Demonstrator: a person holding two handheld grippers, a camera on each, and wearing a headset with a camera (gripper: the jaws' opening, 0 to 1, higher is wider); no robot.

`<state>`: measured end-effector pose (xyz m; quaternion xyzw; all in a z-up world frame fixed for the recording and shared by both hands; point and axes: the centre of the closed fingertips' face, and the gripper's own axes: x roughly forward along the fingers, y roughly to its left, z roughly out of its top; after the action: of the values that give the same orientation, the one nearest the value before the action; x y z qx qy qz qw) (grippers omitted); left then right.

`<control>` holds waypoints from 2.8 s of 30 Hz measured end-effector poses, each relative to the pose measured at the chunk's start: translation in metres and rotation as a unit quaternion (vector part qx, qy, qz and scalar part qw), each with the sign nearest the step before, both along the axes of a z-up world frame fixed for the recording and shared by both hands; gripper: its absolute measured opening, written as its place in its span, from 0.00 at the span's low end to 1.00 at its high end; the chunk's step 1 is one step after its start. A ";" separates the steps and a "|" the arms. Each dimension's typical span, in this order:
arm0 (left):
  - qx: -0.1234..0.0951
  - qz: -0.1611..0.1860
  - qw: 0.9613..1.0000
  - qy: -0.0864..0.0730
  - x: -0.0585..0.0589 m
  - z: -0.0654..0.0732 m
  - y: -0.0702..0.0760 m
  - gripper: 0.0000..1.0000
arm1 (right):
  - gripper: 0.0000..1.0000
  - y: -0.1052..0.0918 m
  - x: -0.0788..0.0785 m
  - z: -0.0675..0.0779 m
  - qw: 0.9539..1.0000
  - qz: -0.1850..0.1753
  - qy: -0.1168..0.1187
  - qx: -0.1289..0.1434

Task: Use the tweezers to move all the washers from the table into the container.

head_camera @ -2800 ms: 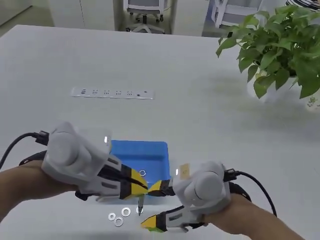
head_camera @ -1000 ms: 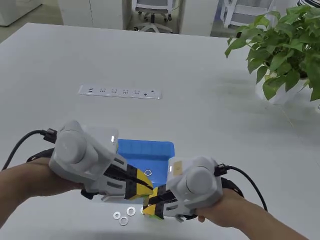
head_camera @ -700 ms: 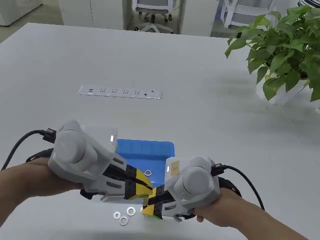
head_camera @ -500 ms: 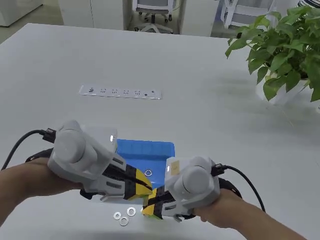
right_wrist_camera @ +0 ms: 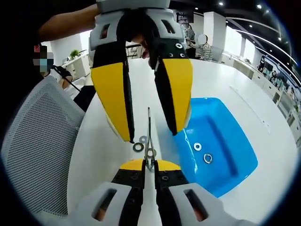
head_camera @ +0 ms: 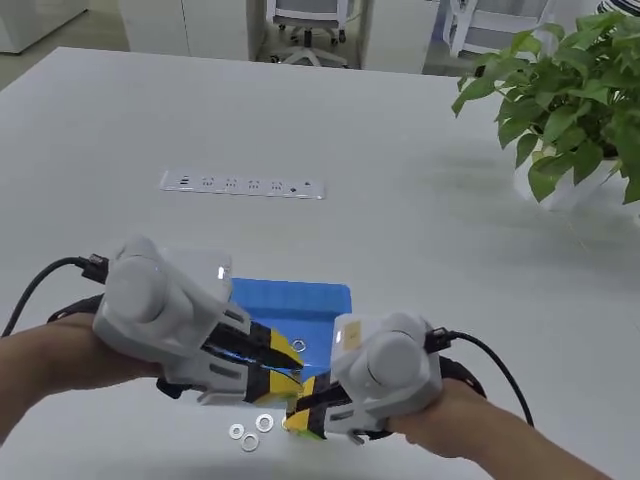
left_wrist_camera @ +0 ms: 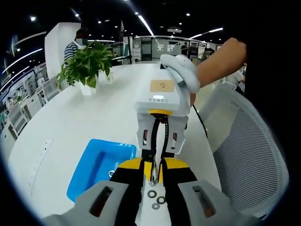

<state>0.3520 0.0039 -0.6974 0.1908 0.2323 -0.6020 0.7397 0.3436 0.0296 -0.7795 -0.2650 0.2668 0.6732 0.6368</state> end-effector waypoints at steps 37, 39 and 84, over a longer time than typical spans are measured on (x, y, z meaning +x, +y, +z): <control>-0.052 0.132 0.990 0.028 -0.007 0.011 0.052 0.78 | 0.08 0.003 0.011 0.061 0.999 0.025 -0.044 0.010; -0.053 0.139 0.988 0.031 -0.008 0.011 0.055 0.80 | 0.08 0.004 0.013 0.063 0.999 0.027 -0.046 0.008; -0.094 0.229 0.969 0.017 -0.001 0.018 0.084 0.99 | 0.09 0.030 0.073 0.049 0.998 0.031 -0.054 0.025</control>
<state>0.3506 0.0874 -0.6790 0.0518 0.2248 -0.4387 0.8685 0.4165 0.0592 -0.7306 -0.2931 0.2071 0.6836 0.6355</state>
